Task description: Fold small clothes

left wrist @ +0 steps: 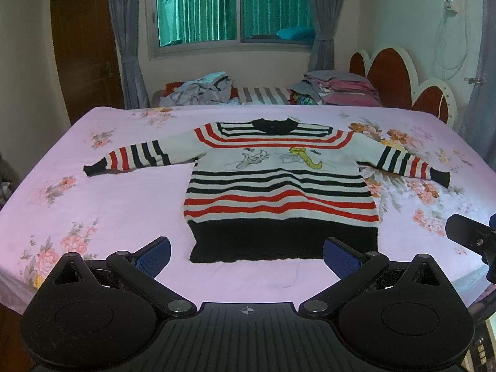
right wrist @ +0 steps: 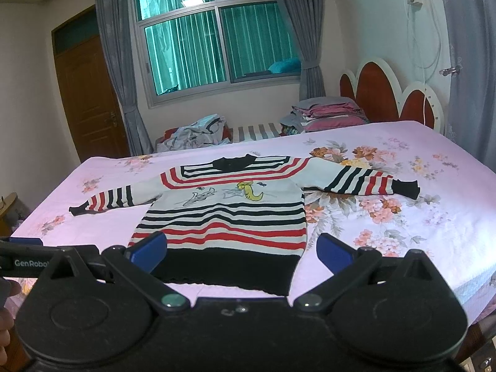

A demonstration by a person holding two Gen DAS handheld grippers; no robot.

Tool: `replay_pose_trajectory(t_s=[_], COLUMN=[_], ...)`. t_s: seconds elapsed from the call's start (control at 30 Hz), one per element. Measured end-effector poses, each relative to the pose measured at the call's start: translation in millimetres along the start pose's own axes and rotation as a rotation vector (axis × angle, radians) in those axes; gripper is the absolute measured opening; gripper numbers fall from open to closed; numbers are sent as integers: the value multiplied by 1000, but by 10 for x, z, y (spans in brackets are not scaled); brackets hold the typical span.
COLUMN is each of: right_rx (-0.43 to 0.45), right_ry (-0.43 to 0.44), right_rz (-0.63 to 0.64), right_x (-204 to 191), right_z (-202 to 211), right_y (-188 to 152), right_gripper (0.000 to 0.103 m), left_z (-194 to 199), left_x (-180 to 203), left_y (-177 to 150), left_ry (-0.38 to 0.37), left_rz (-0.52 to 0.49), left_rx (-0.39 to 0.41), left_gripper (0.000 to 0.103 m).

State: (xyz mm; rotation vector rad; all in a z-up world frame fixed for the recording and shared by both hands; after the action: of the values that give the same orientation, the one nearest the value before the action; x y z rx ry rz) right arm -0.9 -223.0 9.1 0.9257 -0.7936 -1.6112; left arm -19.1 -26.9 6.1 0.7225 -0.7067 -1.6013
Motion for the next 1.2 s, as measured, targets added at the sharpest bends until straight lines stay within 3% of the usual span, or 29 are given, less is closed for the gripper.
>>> replay_pose_trajectory(t_s=[1.2], right_rx=[-19], right_ry=[-14], right_rz=[-7], right_x=[-50], right_z=[-271], right_y=[-33], right_gripper=[103], left_z=[-361], left_x=[-88], left_y=[86], left_ry=[14], left_rz=[18], left_rx=[-40], left_gripper=[103])
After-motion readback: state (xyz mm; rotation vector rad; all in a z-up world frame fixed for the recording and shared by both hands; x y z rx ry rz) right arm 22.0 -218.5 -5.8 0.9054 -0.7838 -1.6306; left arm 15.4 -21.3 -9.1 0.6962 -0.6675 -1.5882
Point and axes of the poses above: each gripper's, at about its wrist camera, not at the fingertips, and z roughly against the way its jaws point, x to its right, y to its top, the point moved 3 cm from there along -z, roughly the way its jaws point, and after that the axes turned 3 degrees about -z, right-handed, at the moved point
